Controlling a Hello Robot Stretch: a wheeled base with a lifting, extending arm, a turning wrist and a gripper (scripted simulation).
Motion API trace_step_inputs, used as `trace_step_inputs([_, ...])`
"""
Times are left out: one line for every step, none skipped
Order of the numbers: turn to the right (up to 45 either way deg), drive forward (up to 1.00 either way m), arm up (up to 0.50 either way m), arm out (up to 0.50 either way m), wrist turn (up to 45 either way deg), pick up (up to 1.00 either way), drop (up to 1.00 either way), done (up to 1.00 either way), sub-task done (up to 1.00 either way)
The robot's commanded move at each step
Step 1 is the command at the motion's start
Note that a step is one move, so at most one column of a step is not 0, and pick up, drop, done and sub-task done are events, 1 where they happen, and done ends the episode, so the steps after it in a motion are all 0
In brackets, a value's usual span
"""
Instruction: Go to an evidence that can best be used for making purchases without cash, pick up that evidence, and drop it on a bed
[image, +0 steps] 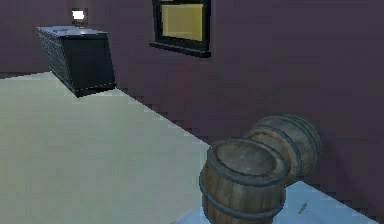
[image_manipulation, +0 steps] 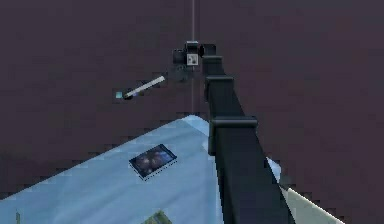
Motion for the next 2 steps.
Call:
trace_step_inputs([0.0,0.0,-0.46,0.0,0.0,0.0,0.0,0.0,0.0])
trace_step_inputs([0.0,0.0,-0.32,0.0,0.0,0.0,0.0,0.0,0.0])
